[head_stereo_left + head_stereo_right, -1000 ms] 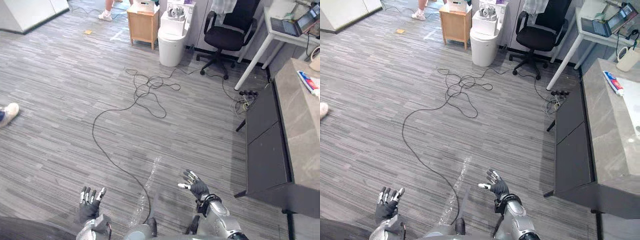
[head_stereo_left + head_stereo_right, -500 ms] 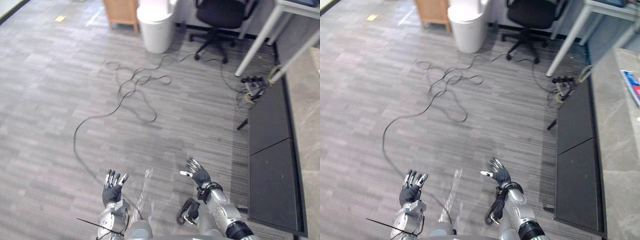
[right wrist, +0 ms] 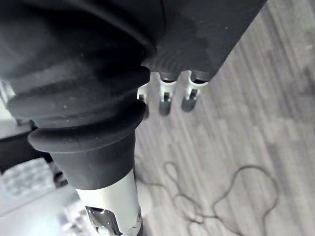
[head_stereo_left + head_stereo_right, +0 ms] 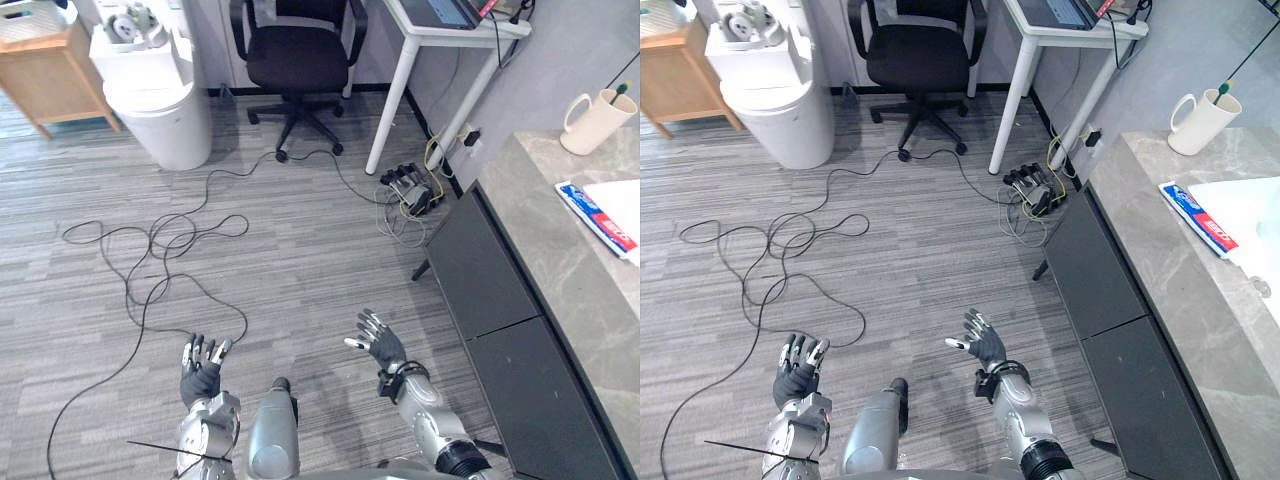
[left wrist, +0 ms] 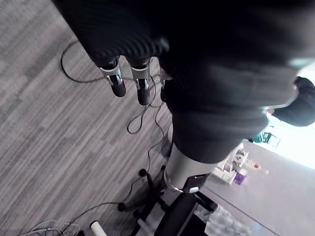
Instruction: Organize washtable
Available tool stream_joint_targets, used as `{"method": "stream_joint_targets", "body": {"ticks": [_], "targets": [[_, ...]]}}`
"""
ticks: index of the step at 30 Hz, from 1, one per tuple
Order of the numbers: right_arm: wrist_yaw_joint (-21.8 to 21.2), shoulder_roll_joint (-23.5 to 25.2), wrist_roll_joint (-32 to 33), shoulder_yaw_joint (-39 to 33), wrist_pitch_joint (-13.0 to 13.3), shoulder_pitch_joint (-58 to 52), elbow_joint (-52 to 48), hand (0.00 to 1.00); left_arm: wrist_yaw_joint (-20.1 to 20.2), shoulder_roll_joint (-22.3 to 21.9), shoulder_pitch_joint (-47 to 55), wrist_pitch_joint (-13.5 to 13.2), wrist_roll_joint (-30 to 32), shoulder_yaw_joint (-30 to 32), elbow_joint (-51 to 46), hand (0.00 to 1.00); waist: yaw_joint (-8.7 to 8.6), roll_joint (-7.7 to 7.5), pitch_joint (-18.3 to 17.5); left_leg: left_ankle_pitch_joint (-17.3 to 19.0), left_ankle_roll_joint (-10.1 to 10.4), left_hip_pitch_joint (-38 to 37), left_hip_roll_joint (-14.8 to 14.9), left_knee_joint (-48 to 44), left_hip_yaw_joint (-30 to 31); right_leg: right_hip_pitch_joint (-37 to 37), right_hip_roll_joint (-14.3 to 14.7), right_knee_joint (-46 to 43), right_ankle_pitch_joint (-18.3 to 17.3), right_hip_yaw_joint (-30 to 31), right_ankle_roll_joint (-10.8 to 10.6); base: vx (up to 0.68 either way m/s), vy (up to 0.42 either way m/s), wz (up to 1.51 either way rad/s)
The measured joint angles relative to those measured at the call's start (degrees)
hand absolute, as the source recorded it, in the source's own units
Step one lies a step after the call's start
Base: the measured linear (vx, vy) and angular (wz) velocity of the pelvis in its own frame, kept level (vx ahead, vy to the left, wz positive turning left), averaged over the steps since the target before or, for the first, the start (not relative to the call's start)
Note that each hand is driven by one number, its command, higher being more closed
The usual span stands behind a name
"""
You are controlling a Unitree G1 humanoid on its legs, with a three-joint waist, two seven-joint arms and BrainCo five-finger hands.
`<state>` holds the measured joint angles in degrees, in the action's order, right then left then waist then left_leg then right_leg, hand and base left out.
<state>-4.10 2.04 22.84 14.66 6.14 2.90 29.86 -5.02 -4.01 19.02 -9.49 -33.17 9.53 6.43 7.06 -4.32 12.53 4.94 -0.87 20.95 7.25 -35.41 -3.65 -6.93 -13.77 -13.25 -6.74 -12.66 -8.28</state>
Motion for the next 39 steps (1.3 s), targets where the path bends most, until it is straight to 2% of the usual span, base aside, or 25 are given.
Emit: {"method": "stream_joint_targets", "body": {"ticks": [2, 3, 4, 5, 6, 7, 9, 11, 12, 15, 16, 17, 18, 20, 21, 22, 24, 26, 29, 30, 31, 32, 33, 37, 39], "targets": [[-0.87, 0.93, -0.36, -0.04, 0.02, -0.18, -1.79, 0.0, 0.08, -0.34, 1.74, -0.02, 0.0, -0.51, -1.03, 0.0, 0.29, 0.75, -0.59, 2.77, 0.88, -2.3, 0.1, -2.65, 0.15, 0.44, -0.87, -2.08, 2.43, 2.29, 0.18, 0.09, 0.205, -1.15], [-1.62, 1.26, -0.4, -0.23, 0.2, -1.45, -3.41, 0.0, 0.45, -0.22, 3.25, -0.04, 0.03, -1.29, -2.03, 0.0, 0.02, 2.02, -2.79, 7.98, 1.93, -3.92, 0.32, -1.64, 0.7, 2.52, -1.16, -3.9, 2.91, 3.63, 0.97, 0.09, 0.239, -1.24], [-2.04, 1.42, -0.4, -0.33, 0.27, -2.12, -4.16, 0.0, 0.91, -0.09, 3.5, -0.02, 0.04, -1.92, -2.18, 0.0, 0.02, 2.4, -3.31, 11.03, 0.67, -4.78, 0.0, -0.99, 0.24, 3.71, -1.58, -5.98, 2.64, 3.84, 1.42, 0.1, 0.297, -1.01], [-2.07, 1.56, -0.42, -0.98, 0.2, -2.79, -4.34, 0.0, 1.29, 0.61, 3.36, 0.2, 0.15, -2.7, -2.1, 0.0, -0.26, 1.89, -3.32, 12.11, 0.44, -6.1, -1.29, -0.77, -1.67, 6.99, -3.67, -12.32, 2.51, 4.82, 4.28, 0.08, 0.298, -0.57], [-1.99, 1.62, -0.33, -1.85, -0.05, -4.55, -4.33, 0.0, 1.36, 1.32, 3.16, 0.3, 0.34, -3.48, -2.13, 0.0, -1.89, 1.76, -3.38, 12.88, -0.82, -7.71, -2.44, 0.2, -2.99, 11.37, -5.7, -20.74, 4.85, 5.46, 9.61, 0.07, 0.281, -0.35], [-1.89, 1.71, -0.28, -2.01, -0.09, -5.48, -4.22, 0.0, 1.39, 1.49, 3.19, 0.3, 0.36, -3.62, -2.13, 0.0, -2.46, 1.83, -3.35, 13.09, -1.15, -8.77, -2.78, 0.82, -3.54, 13.46, -6.45, -24.3, 6.97, 5.91, 12.39, 0.1, 0.27, -0.22], [-2.34, 1.75, 0.8, -0.88, -0.48, -8.56, -3.69, 0.0, 1.51, 2.69, 4.08, 0.54, 2.53, -2.72, -2.24, 0.0, -3.63, 1.54, -3.52, 13.44, -1.88, -14.48, -2.88, 4.9, -7.74, 18.41, -7.98, -33.74, 10.92, 4.51, 12.85, 0.1, 0.19, -0.58], [-2.6, 1.71, 0.7, -0.71, -0.47, -9.91, -4.0, 0.0, 1.39, 4.12, 5.38, 0.54, 3.75, -2.13, -2.46, 0.0, -3.58, 0.81, -4.05, 13.69, -2.33, -18.95, -2.67, 8.09, -11.22, 19.27, -9.18, -36.32, 8.86, -3.94, 13.57, 0.14, 0.101, -0.85], [-2.7, 1.7, 0.62, -0.91, -0.47, -10.25, -4.6, 0.0, 1.39, 4.2, 6.17, 0.56, 4.28, -2.17, -2.87, 0.0, -3.65, 0.82, -4.07, 13.76, -2.62, -20.74, -2.5, 9.43, -13.18, 19.21, -9.29, -36.47, 5.4, -9.94, 12.77, 0.21, 0.08, -1.03], [-3.75, 1.31, -0.26, -2.58, -0.48, -10.08, -4.93, 0.0, 2.69, 3.58, 7.21, 0.82, 4.72, -2.82, -4.05, 0.0, -4.41, 0.95, -6.07, 13.71, -2.76, -21.78, -2.01, 11.68, -19.9, 18.6, -4.45, -22.09, -1.68, -30.51, 7.38, 0.21, 0.06, -1.18], [-3.59, 1.3, -0.33, -3.16, -0.51, -9.9, -4.9, 0.0, 2.75, 3.31, 7.14, 1.07, 4.73, -2.83, -4.05, 0.0, -4.57, 0.95, -6.12, 14.02, -2.63, -21.87, -1.98, 11.3, -20.86, 17.71, -2.72, -17.46, -1.98, -33.4, 8.82, 0.29, 0.051, -0.89], [-3.32, 1.1, -0.32, -3.64, -0.51, -9.75, -4.91, 0.0, 2.81, 2.19, 6.32, 1.79, 4.73, -3.11, -3.81, 0.0, -4.78, 1.44, -6.06, 15.24, -2.09, -22.42, -1.37, 9.1, -21.34, 14.62, 0.75, -10.37, -2.87, -36.02, 15.05, 0.23, 0.059, -0.68], [-2.99, 0.14, -0.27, -3.77, -0.66, -9.69, -4.94, 0.0, 2.81, 1.09, 5.73, 2.21, 4.7, -3.36, -3.67, 0.0, -4.82, 3.12, -5.58, 15.78, -1.35, -22.92, 0.01, 7.45, -21.21, 13.6, 2.33, -9.07, -1.74, -35.89, 15.1, 0.26, 0.111, -0.82], [-2.24, -1.95, -0.17, -2.86, -1.5, -11.64, -7.96, 0.0, 3.09, -0.67, 5.18, 2.25, 4.6, -5.23, -4.17, 0.0, -4.71, 5.64, -5.64, 14.98, -0.01, -22.43, 2.8, -2.18, -18.17, 9.71, 5.9, -5.39, -1.77, -33.87, 13.67, 0.25, 0.134, -0.86], [-2.0, -2.57, -0.49, -2.23, -1.61, -12.4, -10.53, 0.0, 3.81, -0.88, 5.93, 2.22, 4.09, -6.24, -4.89, 0.0, -4.69, 7.67, -6.43, 11.91, -0.2, -19.43, 5.37, -13.25, -15.14, 6.91, 8.95, -3.21, -2.4, -30.56, 13.42, 0.28, 0.155, -1.01], [-1.71, -2.31, -0.58, -1.98, -1.55, -12.1, -11.53, 0.0, 3.81, -0.95, 6.0, 2.18, 3.91, -6.55, -5.53, 0.0, -4.3, 7.39, -6.67, 9.41, -0.5, -16.03, 6.35, -20.66, -12.0, 5.96, 9.87, -2.28, -2.5, -28.27, 13.28, 0.23, 0.162, -1.13], [-0.78, -1.33, 0.19, -1.84, -1.21, -10.49, -12.68, 0.0, 3.73, -0.89, 6.54, 1.7, 3.0, -7.38, -6.41, 0.0, -2.84, 7.04, -7.59, 11.06, 1.34, -9.28, 6.27, -26.75, -4.21, 5.43, 10.43, -1.25, -2.57, -22.98, 12.77, 0.29, 0.239, -1.27], [-0.65, -0.53, 1.99, -1.68, -0.88, -9.11, -12.57, 0.0, 3.74, -0.79, 6.83, 1.7, 2.55, -7.63, -6.36, 0.0, -2.82, 6.31, -7.72, 11.9, 1.9, -5.53, 6.81, -24.67, 1.1, 5.04, 10.29, -0.12, -1.98, -19.66, 11.64, 0.23, 0.236, -1.16], [-0.61, -0.3, 3.57, -1.26, 0.03, -8.12, -11.0, 0.0, 3.77, -1.07, 7.51, 1.77, 2.38, -7.94, -5.53, 0.0, -1.32, 4.72, -7.83, 11.68, 2.27, -5.34, 6.37, -8.04, 8.95, 5.25, 7.22, 0.24, 0.05, -11.5, 6.56, 0.25, 0.433, -1.26], [-0.57, -0.77, 3.51, -1.33, 0.03, -8.4, -10.58, 0.0, 3.79, -1.07, 7.48, 1.76, 2.37, -8.06, -5.41, 0.0, -1.52, 4.94, -8.22, 9.64, 4.02, -7.61, 5.96, 3.57, 12.54, 5.39, 5.85, 0.1, 0.38, -9.05, 3.95, 0.22, 0.47, -1.08], [-0.58, -1.03, 3.5, -1.57, 0.01, -8.55, -10.26, 0.0, 3.81, -1.37, 7.33, 1.74, 2.37, -8.33, -5.06, 0.0, -1.48, 5.38, -8.49, 9.56, 10.36, -8.92, 5.15, 6.8, 14.79, 5.71, 5.14, -0.31, 0.39, -7.51, 2.62, 0.18, 0.436, -0.78], [-0.52, -0.43, 3.43, -2.49, -0.36, -9.12, -8.68, 0.0, 3.65, -0.03, 6.53, 1.73, 2.35, -8.22, -3.99, 0.0, -1.86, 3.05, -8.93, 8.84, 8.28, -9.59, 1.62, 7.03, 13.77, 6.26, 2.63, 1.08, 1.34, -4.58, 0.94, 0.19, 0.38, -0.38], [-0.56, 0.13, 3.09, -3.6, -0.34, -10.31, -8.85, 0.0, 3.66, 0.41, 5.35, 1.46, 2.37, -8.52, -4.05, 0.0, -2.89, 1.02, -9.58, 8.86, 8.15, -9.49, -0.82, 6.93, 13.69, 5.75, 1.38, 2.89, 3.05, -4.22, 0.51, 0.28, 0.499, -0.12], [-0.95, 1.37, 1.49, -7.94, -0.25, -14.76, -14.01, 0.0, 3.98, 1.07, 3.72, 1.25, 2.4, -11.17, -4.09, 0.0, -3.33, 0.61, -9.35, 9.63, 6.89, -11.51, -3.81, 5.23, 10.14, 4.26, -1.71, 4.04, 8.8, -4.36, -0.42, 0.11, 0.326, -0.28], [-0.83, 1.98, 0.13, -10.54, 0.07, -16.33, -16.45, 0.0, 5.16, 1.02, 4.31, 1.28, 2.55, -12.32, -4.13, 0.0, -3.2, 1.22, -9.06, 12.35, 2.73, -15.02, -4.33, 7.23, 5.61, 4.94, -3.56, 1.99, 8.87, -2.33, -0.34, -0.01, 0.23, -0.7]]}}
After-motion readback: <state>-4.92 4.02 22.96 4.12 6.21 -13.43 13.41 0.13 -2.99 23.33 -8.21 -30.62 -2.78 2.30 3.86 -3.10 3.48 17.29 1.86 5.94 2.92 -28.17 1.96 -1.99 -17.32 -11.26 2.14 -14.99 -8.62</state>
